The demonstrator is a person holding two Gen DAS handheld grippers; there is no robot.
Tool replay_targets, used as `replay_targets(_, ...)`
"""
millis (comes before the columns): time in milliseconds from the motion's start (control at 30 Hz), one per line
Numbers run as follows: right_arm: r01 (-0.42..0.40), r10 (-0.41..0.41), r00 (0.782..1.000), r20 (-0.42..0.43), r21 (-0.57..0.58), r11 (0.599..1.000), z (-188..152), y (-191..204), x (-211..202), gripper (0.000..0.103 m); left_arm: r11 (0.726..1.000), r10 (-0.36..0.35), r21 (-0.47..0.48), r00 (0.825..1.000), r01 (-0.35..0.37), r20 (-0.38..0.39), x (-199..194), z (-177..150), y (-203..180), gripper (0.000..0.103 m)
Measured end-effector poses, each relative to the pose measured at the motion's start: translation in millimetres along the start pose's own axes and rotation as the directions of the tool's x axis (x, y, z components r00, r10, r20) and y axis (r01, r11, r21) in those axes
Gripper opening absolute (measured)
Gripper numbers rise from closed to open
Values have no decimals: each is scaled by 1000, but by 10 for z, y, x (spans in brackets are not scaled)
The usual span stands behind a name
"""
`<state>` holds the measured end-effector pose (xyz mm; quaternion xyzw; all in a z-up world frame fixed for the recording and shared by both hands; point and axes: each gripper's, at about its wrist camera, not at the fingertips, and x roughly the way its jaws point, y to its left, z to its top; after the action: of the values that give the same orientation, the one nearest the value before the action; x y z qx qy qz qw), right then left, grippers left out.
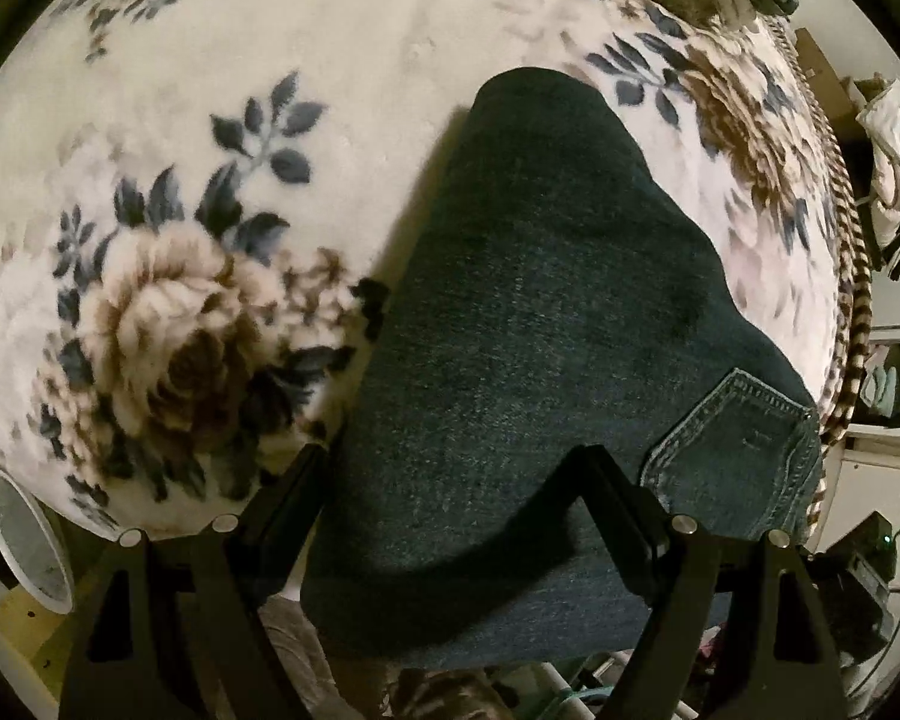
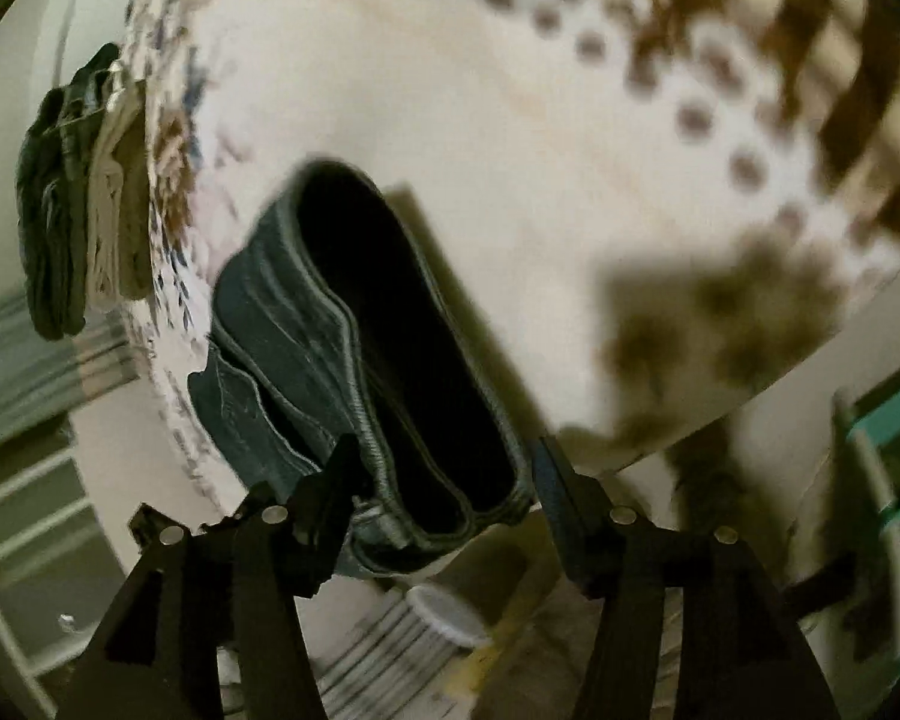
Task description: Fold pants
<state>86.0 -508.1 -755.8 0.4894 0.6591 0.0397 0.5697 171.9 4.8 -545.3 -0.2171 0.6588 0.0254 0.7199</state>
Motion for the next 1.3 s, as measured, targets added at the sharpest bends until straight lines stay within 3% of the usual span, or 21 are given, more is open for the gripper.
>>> replay_targets(33, 8, -8, 1000, 15, 4, 1000, -5, 9, 34, 47, 1000, 2, 5, 1000, -2, -1, 9, -1, -4, 84)
replay_targets(133, 66, -60, 995, 75, -79, 995, -63, 239, -1, 23, 1000, -1, 12, 1000, 1, -1, 16, 2, -35, 84)
replay_targets(267, 164, -125, 974, 187, -209, 964, -256, 633, -256, 18, 999, -7, 48, 1000, 7, 12, -2, -12, -70, 84)
replay_targets(333, 190, -142, 965, 219, -214, 958, -243, 693, -309, 17, 998, -12, 64, 1000, 11, 10, 7, -21, -96, 88)
replay_targets(400, 176, -136, 972, 192, -211, 961, -171, 641, -270, 17, 998, -7, 67, 1000, 7, 7, 22, -29, -117, 90)
replay_targets(467, 148, -120, 982, 148, -197, 969, -97, 489, -204, 20, 998, -5, 69, 1000, 5, 1, 42, -34, -139, 91)
replay_targets(633, 23, -14, 998, 64, -136, 990, -10, 142, -90, 64, 995, 7, 95, 1000, -7, -3, 101, -36, -221, 97)
replay_targets(733, -8, 12, 1000, 25, -160, 987, -15, 92, 73, 79, 996, 6, 93, 1000, -5, -5, 143, -21, -252, 99)
replay_targets(900, -51, 51, 999, -10, -216, 975, 0, 182, 418, 86, 996, 0, 93, 1000, 2, -14, 207, -18, -289, 100)
replay_targets(1133, -108, 119, 993, 26, -263, 959, 38, 416, 326, 83, 997, -19, 71, 999, 21, -27, 295, 25, -203, 101)
replay_targets(1233, -72, 80, 997, 18, -282, 957, 83, 405, 391, 81, 998, -42, 53, 998, 44, -41, 358, 40, -162, 102)
replay_targets(1300, -97, 105, 994, 17, -262, 960, 113, 352, 415, 81, 997, -76, 30, 996, 77, -55, 423, 44, -105, 102)
